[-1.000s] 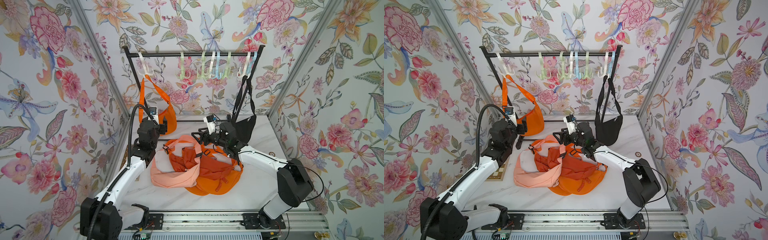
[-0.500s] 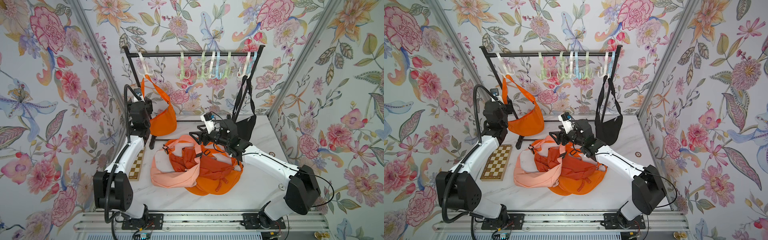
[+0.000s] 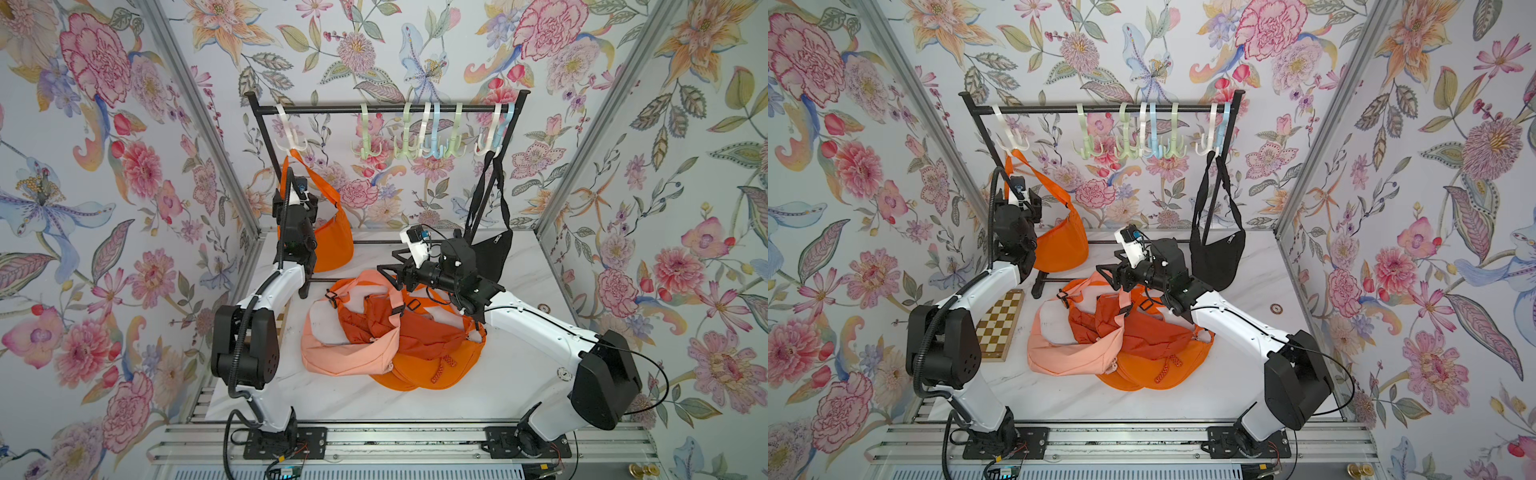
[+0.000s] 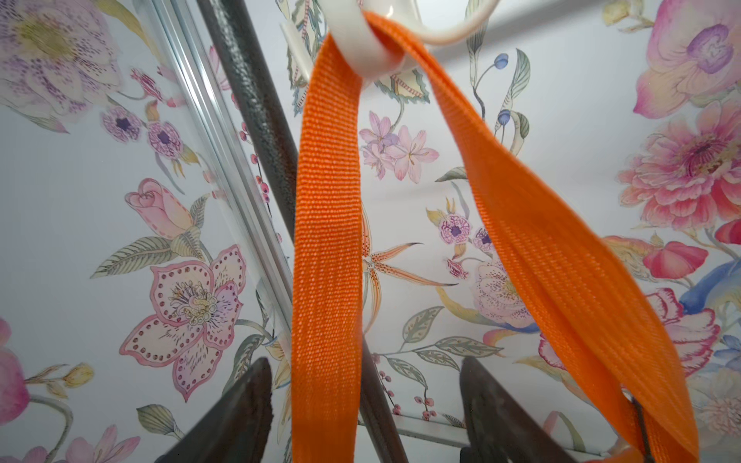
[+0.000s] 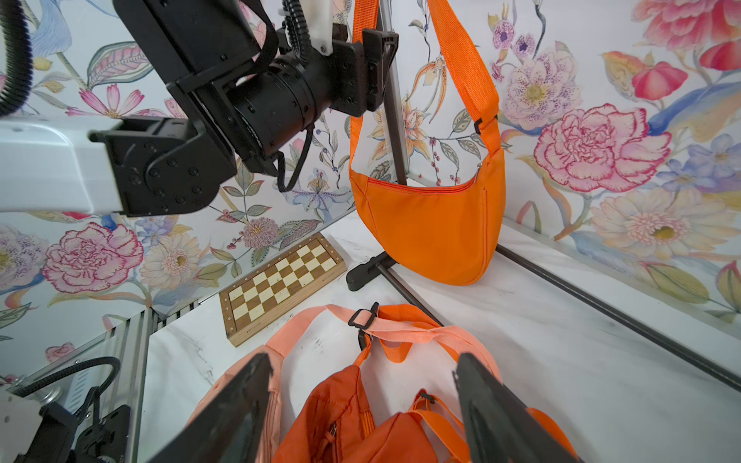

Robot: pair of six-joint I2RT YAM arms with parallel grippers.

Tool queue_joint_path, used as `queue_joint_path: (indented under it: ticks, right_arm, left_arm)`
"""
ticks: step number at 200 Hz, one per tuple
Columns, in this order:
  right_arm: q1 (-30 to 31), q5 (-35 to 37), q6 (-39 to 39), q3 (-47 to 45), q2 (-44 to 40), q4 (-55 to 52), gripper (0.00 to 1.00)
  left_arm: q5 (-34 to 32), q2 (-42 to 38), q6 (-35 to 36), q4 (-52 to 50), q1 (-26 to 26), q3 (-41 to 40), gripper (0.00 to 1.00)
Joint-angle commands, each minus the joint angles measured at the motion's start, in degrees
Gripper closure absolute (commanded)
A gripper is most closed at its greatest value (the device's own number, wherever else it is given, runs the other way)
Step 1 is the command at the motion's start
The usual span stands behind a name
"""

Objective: Take the bag off the hook
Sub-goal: Pick up the bag from the hook.

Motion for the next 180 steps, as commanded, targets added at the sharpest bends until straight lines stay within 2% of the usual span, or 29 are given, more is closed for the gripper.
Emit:
queue_joint_path:
  ticks: [1,20,55,75,100,141,160,180]
  right_arm:
    - [0.38,-1.62,0.71,-1.66,0.38,3.07,0.25]
    - [0.27,-2.07,0.71,-1.96,1.06,3.12,0.25]
    - [0.22,-2.17,0.78,-2.67,1.72,3.53,0.26]
    - [0.18,-2.18,1.28,-3.05,2.28,4.14,0.26]
    - [0.27,-2.44,1.69,-3.05,3.0,4.63,0.26]
    - [0.2,-2.7,1.77,-2.62,3.35,4.35,0.26]
    - [0.18,-2.74,1.77,-2.54,3.53,4.35,0.26]
    - [0.22,-2.61,1.75,-2.87,3.61,4.54,0.26]
  left_arm:
    - [-6.23,1.57,3.47,10.73,0.36,-5.79,0.25]
    - [-7.58,2.73,3.38,13.94,0.99,-8.06,0.25]
    - [-6.0,2.92,1.24,18.3,2.87,-9.91,0.25]
    - [-3.27,3.53,0.76,18.01,3.87,-8.55,0.25]
    - [3.66,4.19,-0.57,17.27,5.46,-7.52,0.25]
    - [6.53,5.74,-1.2,15.61,7.82,-5.21,0.27]
    - [10.08,6.98,-4.68,13.19,9.16,-3.09,0.29]
    - [13.36,8.45,-4.39,10.86,9.57,-0.52,0.32]
